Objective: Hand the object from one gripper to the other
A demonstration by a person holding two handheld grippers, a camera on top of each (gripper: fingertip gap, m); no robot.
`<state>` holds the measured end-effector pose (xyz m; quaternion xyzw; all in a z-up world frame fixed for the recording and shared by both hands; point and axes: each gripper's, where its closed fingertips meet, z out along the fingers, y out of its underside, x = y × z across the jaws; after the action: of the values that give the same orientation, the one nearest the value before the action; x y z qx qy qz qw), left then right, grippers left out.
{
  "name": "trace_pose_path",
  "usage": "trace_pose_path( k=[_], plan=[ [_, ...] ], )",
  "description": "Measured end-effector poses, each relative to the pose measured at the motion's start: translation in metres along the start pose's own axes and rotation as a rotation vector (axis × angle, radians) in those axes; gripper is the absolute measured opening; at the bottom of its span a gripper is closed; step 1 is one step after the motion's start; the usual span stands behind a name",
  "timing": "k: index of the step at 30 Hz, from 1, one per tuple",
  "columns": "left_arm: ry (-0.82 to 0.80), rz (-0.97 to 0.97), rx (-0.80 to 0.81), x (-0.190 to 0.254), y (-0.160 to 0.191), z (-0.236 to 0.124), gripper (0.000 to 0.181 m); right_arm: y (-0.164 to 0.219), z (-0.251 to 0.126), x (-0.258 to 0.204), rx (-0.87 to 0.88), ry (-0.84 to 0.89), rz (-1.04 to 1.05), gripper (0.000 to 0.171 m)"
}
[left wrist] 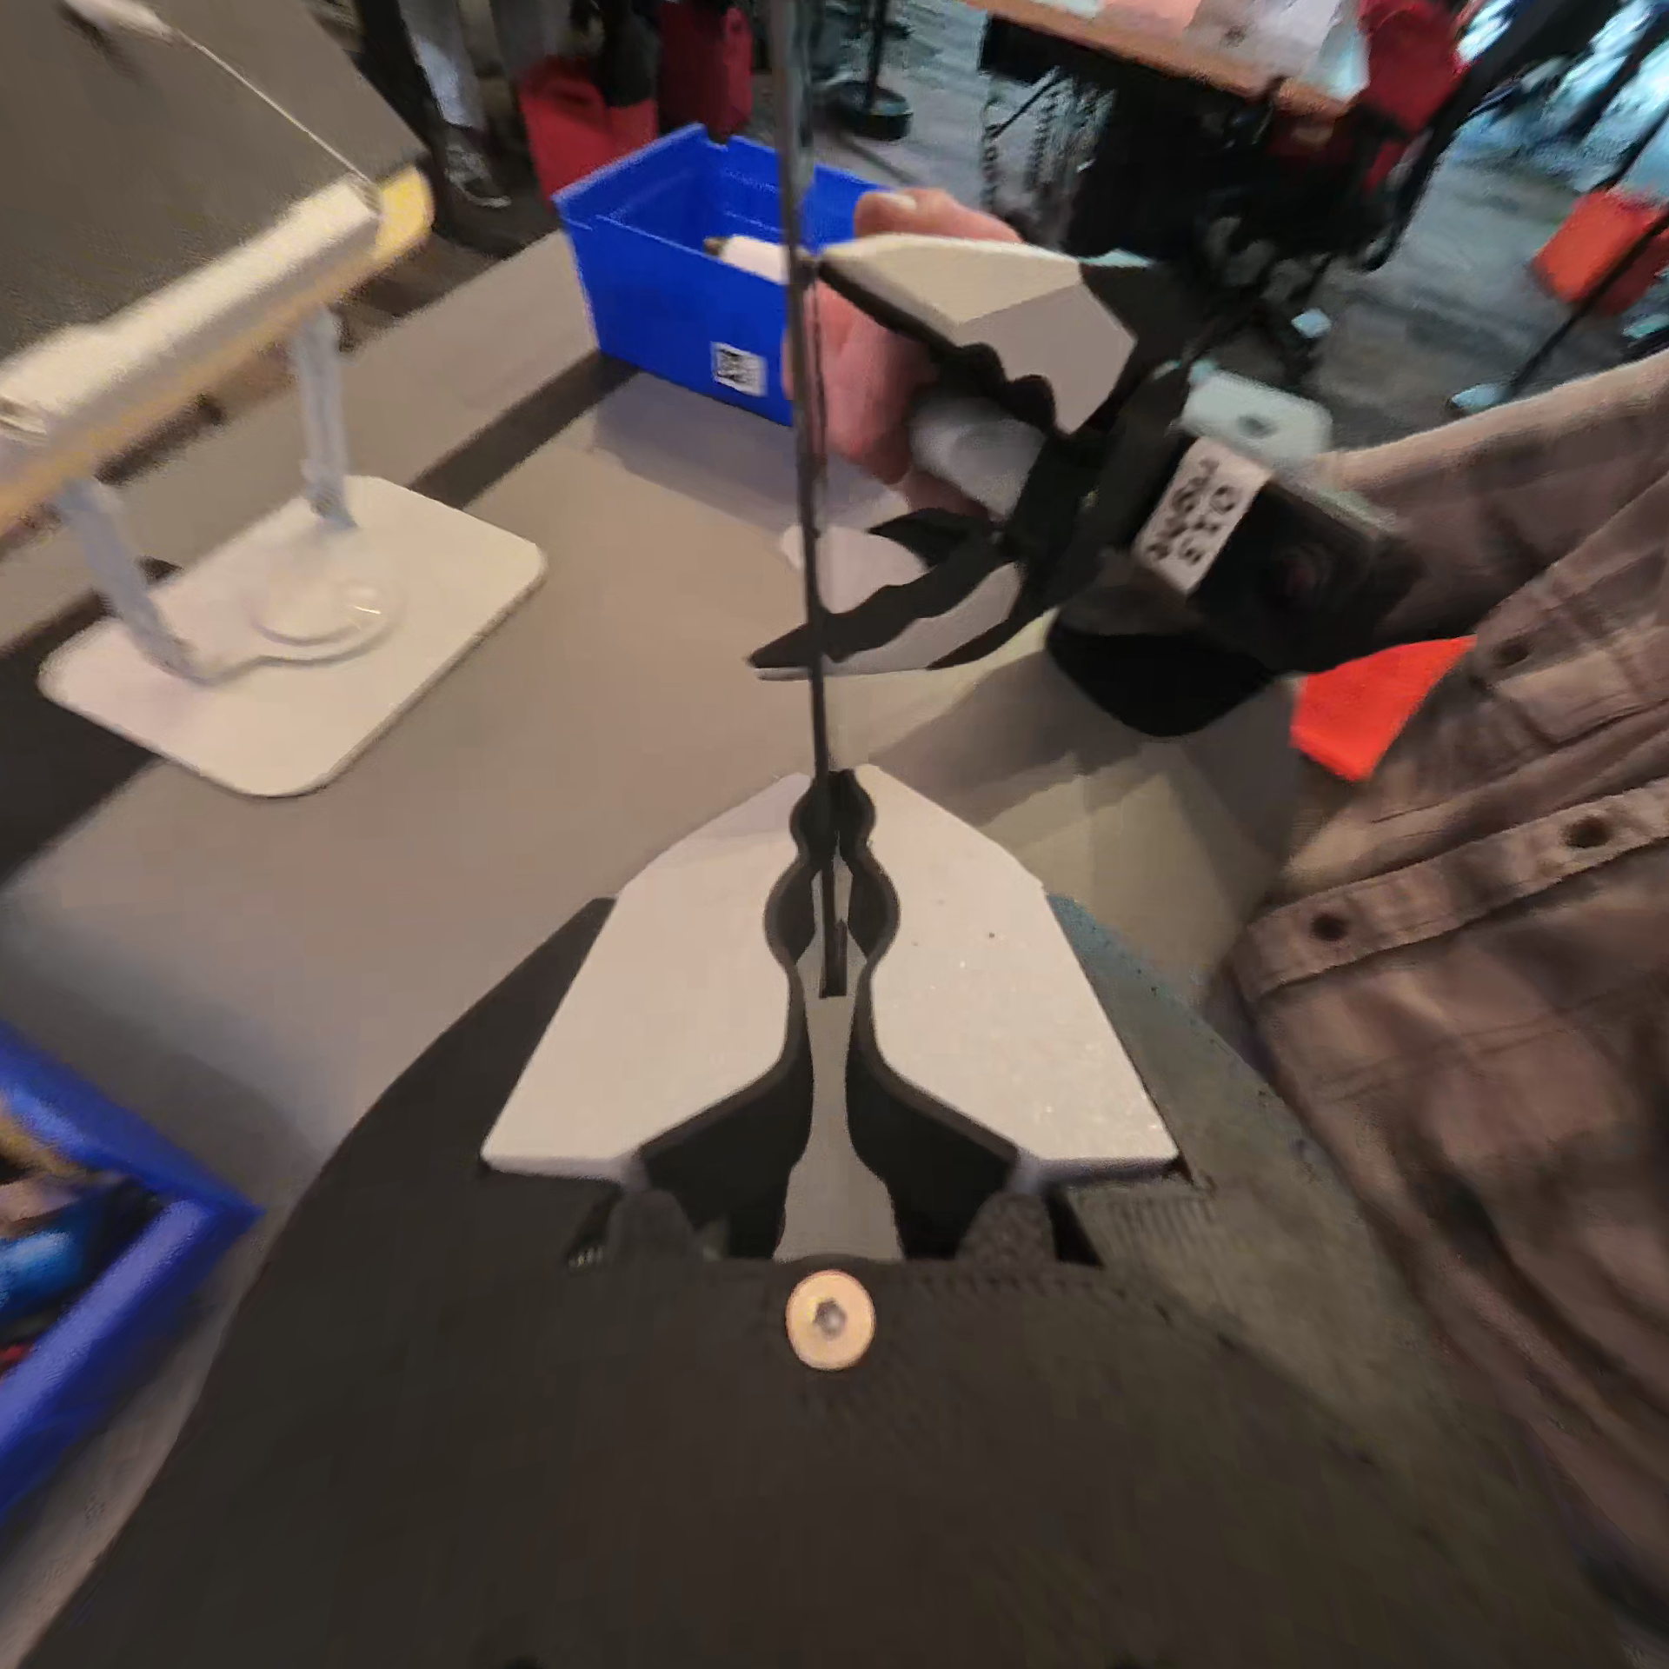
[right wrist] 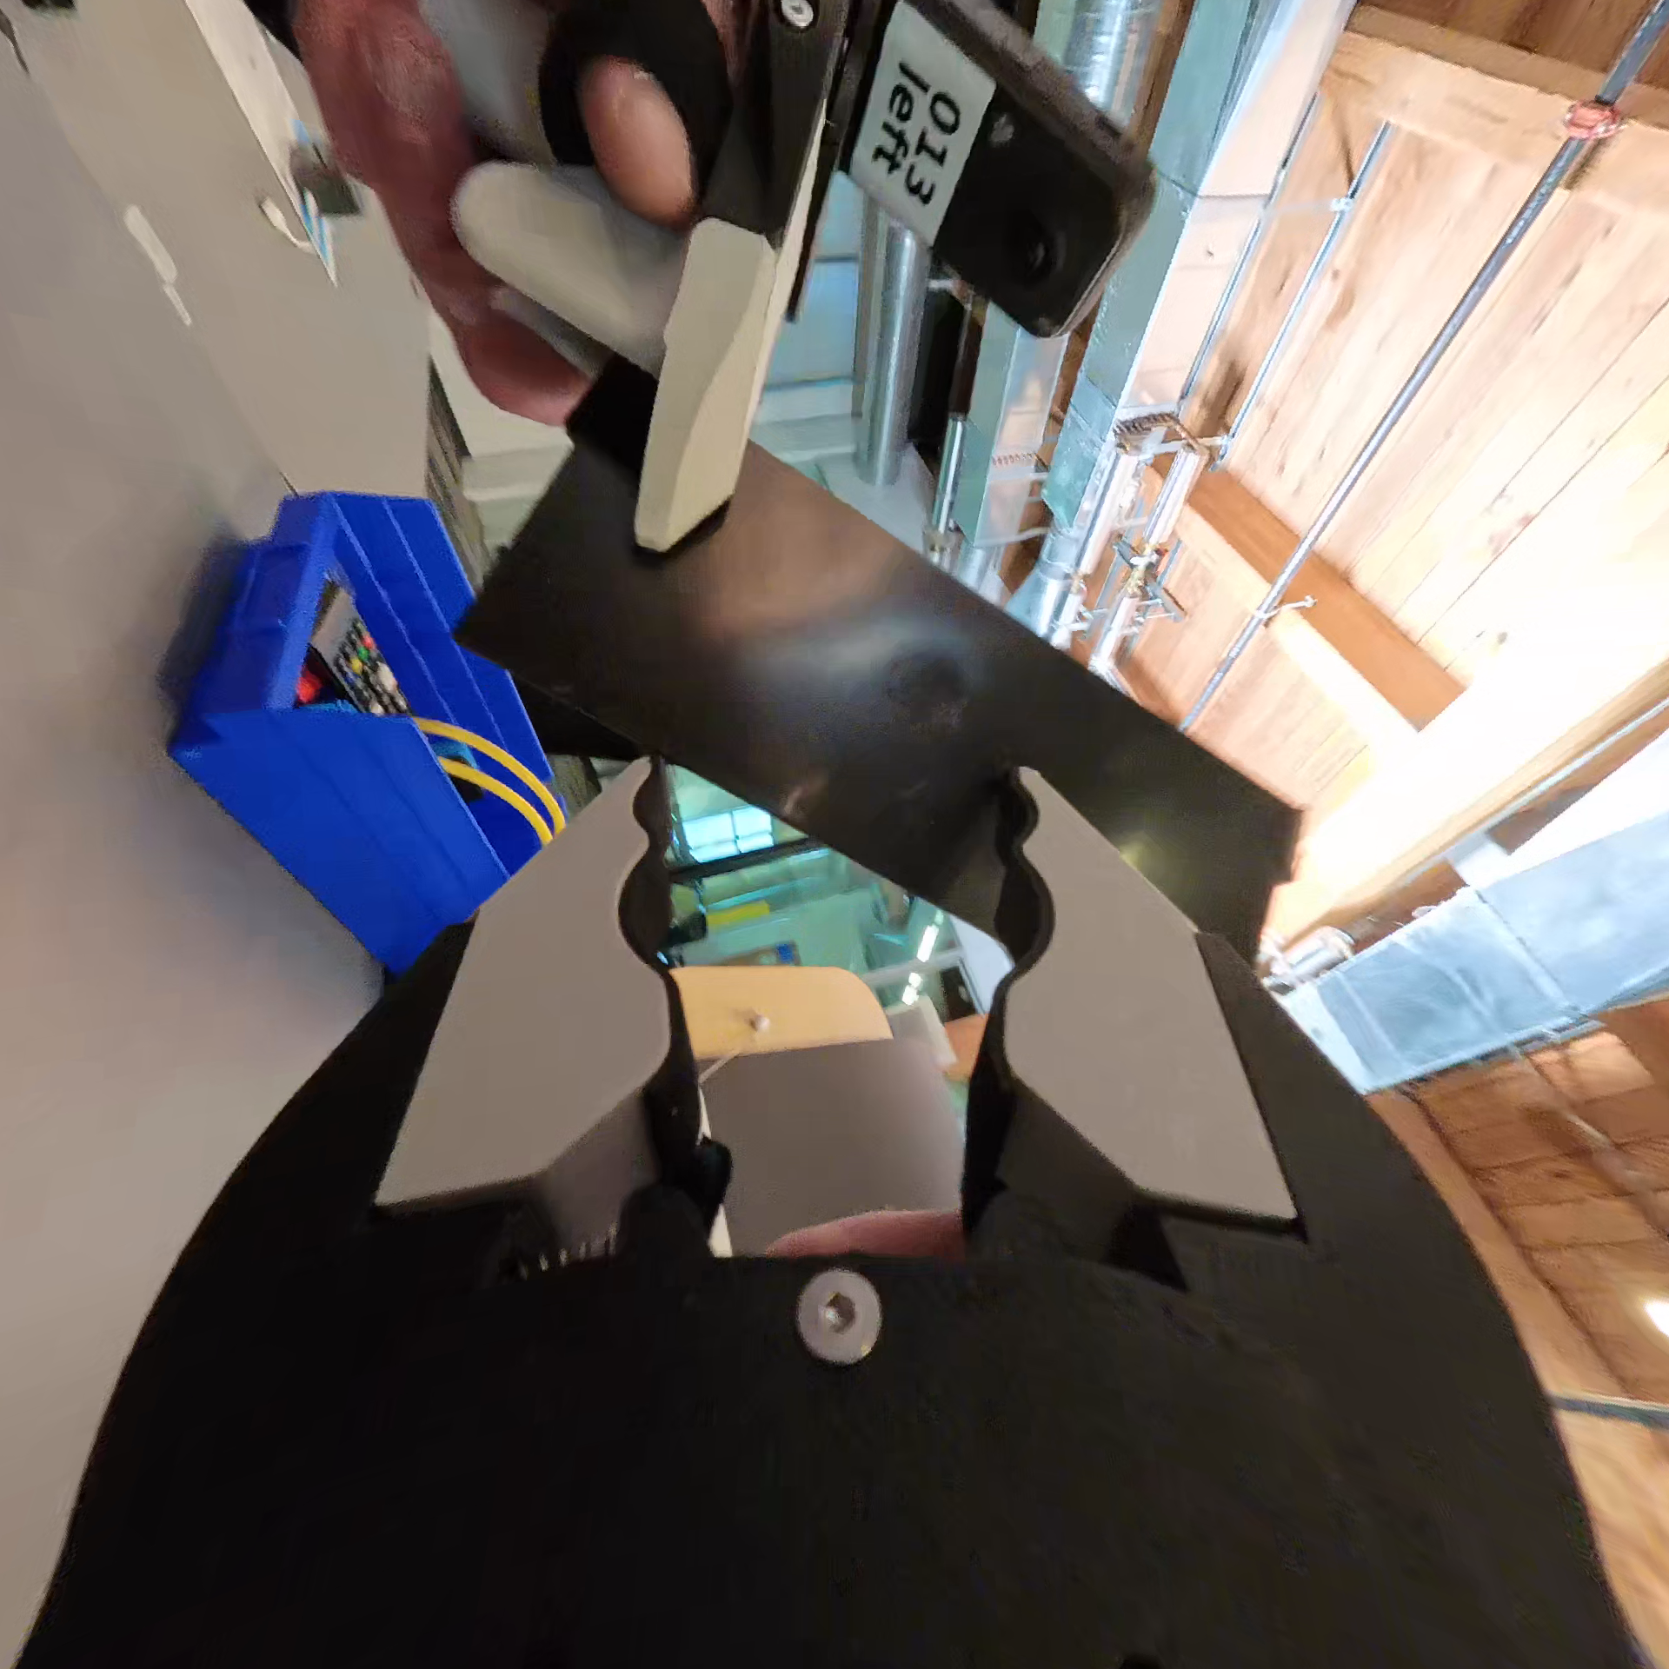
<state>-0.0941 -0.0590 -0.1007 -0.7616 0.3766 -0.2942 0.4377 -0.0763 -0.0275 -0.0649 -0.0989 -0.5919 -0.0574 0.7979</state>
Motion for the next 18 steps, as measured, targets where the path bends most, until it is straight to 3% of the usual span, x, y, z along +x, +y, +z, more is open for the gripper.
trace_pose_path(
  k=[5,10,12,18],
  plan=[
    [-0.263,0.201,-0.022,-0.033,-0.016,-0.019,0.002,0.009,-0.008,0.013,0.032,-0.012,0.083,0.066],
    [-0.578,0.679,-0.163,-0.060,-0.030,-0.037,0.002,0.029,-0.020,0.037,0.074,-0.074,0.387,0.063],
    [-0.633,0.831,-0.202,-0.060,-0.037,-0.038,0.002,0.041,-0.027,0.047,0.073,-0.084,0.450,0.064],
    [-0.655,0.908,-0.242,-0.067,-0.048,-0.035,0.002,0.050,-0.039,0.072,0.071,-0.027,0.436,0.067]
  ],
)
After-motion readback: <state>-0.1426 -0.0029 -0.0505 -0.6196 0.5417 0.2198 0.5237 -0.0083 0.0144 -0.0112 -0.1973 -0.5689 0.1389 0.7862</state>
